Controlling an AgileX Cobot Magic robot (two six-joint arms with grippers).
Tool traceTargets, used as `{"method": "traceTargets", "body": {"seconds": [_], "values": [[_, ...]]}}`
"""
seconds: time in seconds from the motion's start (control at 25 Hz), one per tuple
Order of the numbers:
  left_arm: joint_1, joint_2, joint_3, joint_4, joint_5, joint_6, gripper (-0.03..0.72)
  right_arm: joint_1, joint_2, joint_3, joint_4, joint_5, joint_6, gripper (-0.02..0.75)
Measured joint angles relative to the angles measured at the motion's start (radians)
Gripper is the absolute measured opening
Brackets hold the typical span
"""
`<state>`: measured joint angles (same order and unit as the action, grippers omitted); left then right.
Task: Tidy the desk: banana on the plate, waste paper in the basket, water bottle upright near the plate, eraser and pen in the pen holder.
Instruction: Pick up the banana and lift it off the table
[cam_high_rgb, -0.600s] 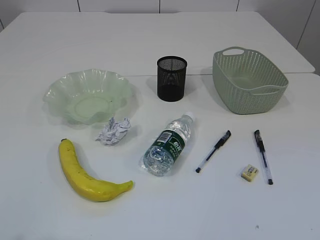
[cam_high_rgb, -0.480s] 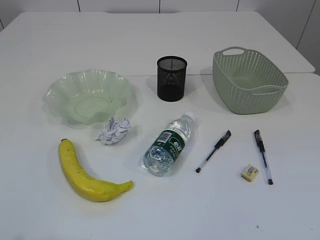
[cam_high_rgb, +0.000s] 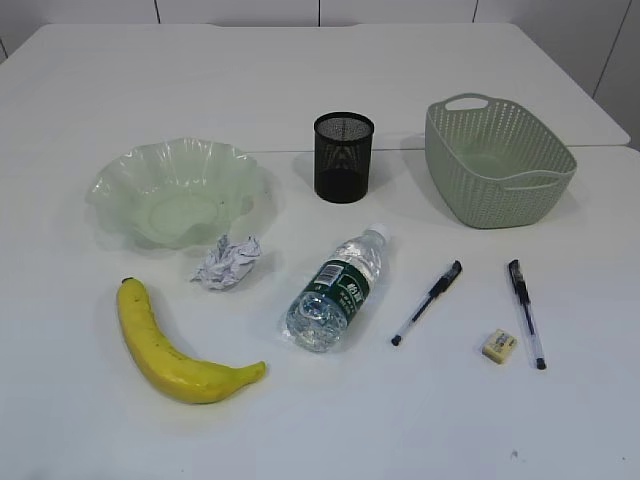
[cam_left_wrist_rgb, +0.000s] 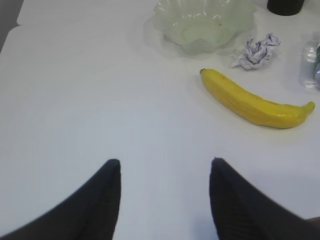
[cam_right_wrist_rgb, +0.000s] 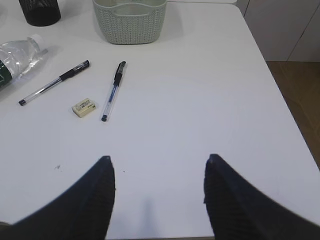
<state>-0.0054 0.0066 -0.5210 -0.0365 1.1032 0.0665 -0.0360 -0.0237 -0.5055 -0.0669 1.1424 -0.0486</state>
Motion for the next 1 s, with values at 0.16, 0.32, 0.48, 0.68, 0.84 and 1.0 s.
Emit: {"method": "traceTargets", "body": {"seconds": [0.16, 0.32, 0.48, 0.68, 0.84, 1.0], "values": [[0.0, 0.0, 0.0, 0.0, 0.0, 0.0, 0.403, 0.0, 0.0, 0.0, 0.0, 0.0, 0.0, 0.428], [0.0, 0.0, 0.0, 0.001, 0.0, 0.0, 0.403, 0.0, 0.0, 0.0, 0.0, 0.0, 0.0, 0.428], [0.0, 0.0, 0.0, 0.002, 0.0, 0.0, 0.403, 0.0, 0.0, 0.0, 0.0, 0.0, 0.0, 0.428], [0.0, 0.0, 0.0, 0.003, 0.0, 0.0, 0.403, 0.0, 0.0, 0.0, 0.0, 0.0, 0.0, 0.428], [0.0, 0.003, -0.033, 0.003, -0.007, 0.0, 0.403, 0.0, 0.0, 0.0, 0.0, 0.0, 0.0, 0.428], [0.0, 0.041, -0.074, 0.005, -0.007, 0.0, 0.403, 0.0, 0.0, 0.0, 0.0, 0.0, 0.0, 0.428]]}}
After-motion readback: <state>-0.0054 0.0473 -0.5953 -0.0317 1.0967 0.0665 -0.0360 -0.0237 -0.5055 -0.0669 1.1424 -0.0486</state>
